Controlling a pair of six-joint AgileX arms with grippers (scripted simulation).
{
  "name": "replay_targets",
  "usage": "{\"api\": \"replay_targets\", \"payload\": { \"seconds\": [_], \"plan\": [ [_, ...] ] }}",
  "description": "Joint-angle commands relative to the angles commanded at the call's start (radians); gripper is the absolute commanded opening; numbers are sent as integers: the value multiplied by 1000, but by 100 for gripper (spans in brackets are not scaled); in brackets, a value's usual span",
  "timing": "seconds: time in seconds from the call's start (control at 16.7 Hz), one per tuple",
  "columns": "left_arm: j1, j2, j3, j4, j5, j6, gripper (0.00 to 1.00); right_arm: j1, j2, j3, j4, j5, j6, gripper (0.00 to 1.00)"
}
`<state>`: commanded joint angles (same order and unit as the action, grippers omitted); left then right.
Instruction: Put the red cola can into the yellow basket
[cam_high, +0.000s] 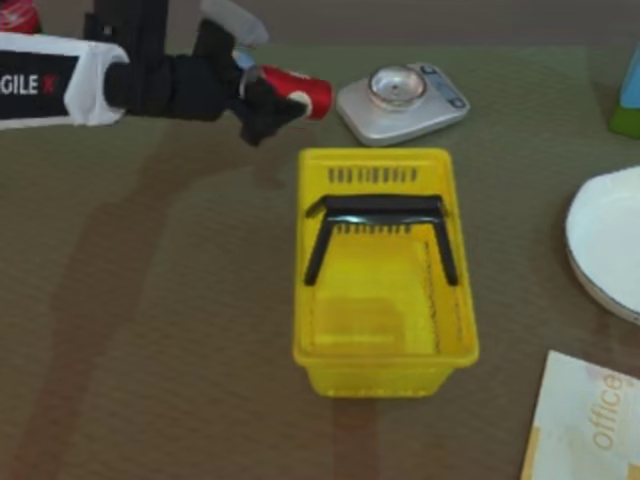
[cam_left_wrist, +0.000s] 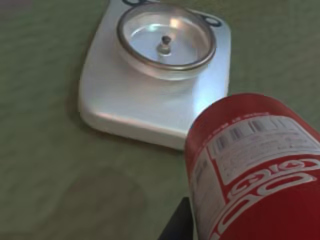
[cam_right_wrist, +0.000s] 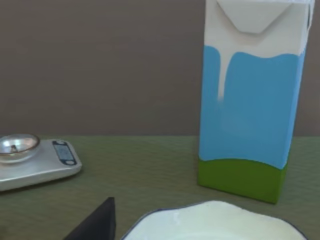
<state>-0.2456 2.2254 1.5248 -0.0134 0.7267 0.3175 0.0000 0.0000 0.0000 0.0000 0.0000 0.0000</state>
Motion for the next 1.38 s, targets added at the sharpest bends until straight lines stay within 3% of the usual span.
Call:
{"api": "replay_targets", "payload": {
  "seconds": [0.36, 0.6, 0.72, 1.08, 1.38],
  "plan": [
    [-57, -92, -188, 545, 363, -197, 0, 0, 0, 0, 0, 0, 0, 100],
    [-80, -149, -251, 737, 510, -263, 0, 0, 0, 0, 0, 0, 0, 100],
    [-84, -162, -260, 769, 537, -273, 0, 0, 0, 0, 0, 0, 0, 100],
    [-79, -142, -259, 785, 539, -271, 0, 0, 0, 0, 0, 0, 0, 100],
    [-66, 3, -297, 980, 540, -275, 0, 0, 0, 0, 0, 0, 0, 100]
  ]
}}
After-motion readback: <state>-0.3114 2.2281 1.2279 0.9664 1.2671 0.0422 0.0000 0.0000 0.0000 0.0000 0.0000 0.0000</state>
